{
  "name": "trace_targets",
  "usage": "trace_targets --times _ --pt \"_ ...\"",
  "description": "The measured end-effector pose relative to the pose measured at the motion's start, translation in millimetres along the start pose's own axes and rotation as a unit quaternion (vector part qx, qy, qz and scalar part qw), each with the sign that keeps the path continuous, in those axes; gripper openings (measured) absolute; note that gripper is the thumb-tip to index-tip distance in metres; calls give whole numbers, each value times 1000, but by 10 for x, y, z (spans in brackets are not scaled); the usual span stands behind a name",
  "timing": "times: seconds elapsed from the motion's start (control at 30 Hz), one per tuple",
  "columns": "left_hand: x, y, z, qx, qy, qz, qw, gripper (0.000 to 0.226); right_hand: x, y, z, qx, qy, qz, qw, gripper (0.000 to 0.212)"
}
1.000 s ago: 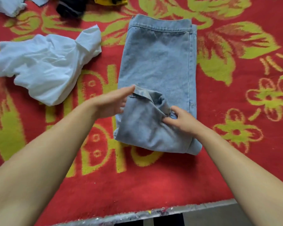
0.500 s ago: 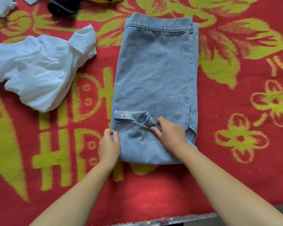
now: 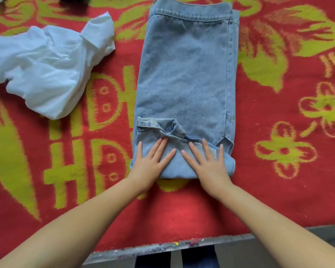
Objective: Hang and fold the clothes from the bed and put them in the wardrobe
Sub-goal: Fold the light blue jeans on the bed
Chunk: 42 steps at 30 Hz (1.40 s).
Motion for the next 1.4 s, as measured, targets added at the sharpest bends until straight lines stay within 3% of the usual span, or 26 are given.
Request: trace_targets --times 0.1,0.17,0.23,0.33,0.4,0.47,0.57,0.63,0.7,0.8,0.83,0.9,1.0,1.07,1.13,1.27,1.3,1.33,1.4 --pt "-238 -46 7 -12 26 10 1000 80 -234 -22 58 -9 67 18 998 81" --pt "-430 -64 -49 -7 148 -39 988 80 -381 -92 -29 -19 191 93 977 82" --pt "-657 -149 -173 13 219 -125 968 75 -595 -137 -163 -58 235 200 949 75" --pt "-794 -245 -419 75 342 -281 894 49 -840 -254 -393 -104 363 284 881 51" --pt "-821 -168 -501 73 369 -387 842 37 -901 -368 -398 -114 400 275 867 27" --pt "-794 107 -410 -1 297 -468 833 36 -868 -567 -235 -83 329 279 898 9" --pt "-735 550 -139 -152 121 -524 829 47 -738 -848 82 36 151 313 937 18" --pt "-690 666 32 -255 6 -540 802 45 -677 -871 227 130 26 358 924 8" --pt "-529 623 110 -357 -91 -532 762 41 -575 -811 291 188 -50 378 905 20" --pt "-224 381 22 -435 -162 -595 657 41 -570 -732 242 257 -141 427 855 29" --pt "-144 316 -21 -437 -174 -604 644 37 -562 -754 204 285 -157 444 835 33" --pt "-55 235 -100 -424 -195 -598 651 25 -525 -784 99 339 -123 413 837 44" --pt "-37 174 -183 -406 -257 -577 661 12 -465 -731 -23 336 -29 289 896 42" --pt "1 161 -191 -416 -283 -574 646 16 -497 -703 18 319 -75 261 908 31" --pt "66 182 -145 -452 -263 -552 649 27 -483 -681 155 290 -107 240 920 27" --pt "87 208 -71 -505 -194 -484 688 42 -355 -689 360 279 -84 221 931 27" --pt "55 192 -99 -504 -211 -458 701 46 -377 -689 334 280 -107 216 929 33" --pt "8 178 -144 -483 -254 -398 737 54 -426 -674 282 269 -152 192 931 41" --pt "-70 46 -251 -351 -323 -233 848 72 -507 -520 74 201 -254 143 935 56"
Point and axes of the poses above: each hand's wrist, its own z-axis towards the middle knuckle, its own x-axis out of the palm, y = z × x, the point moved 2 cm from there along z, towards the middle knuckle
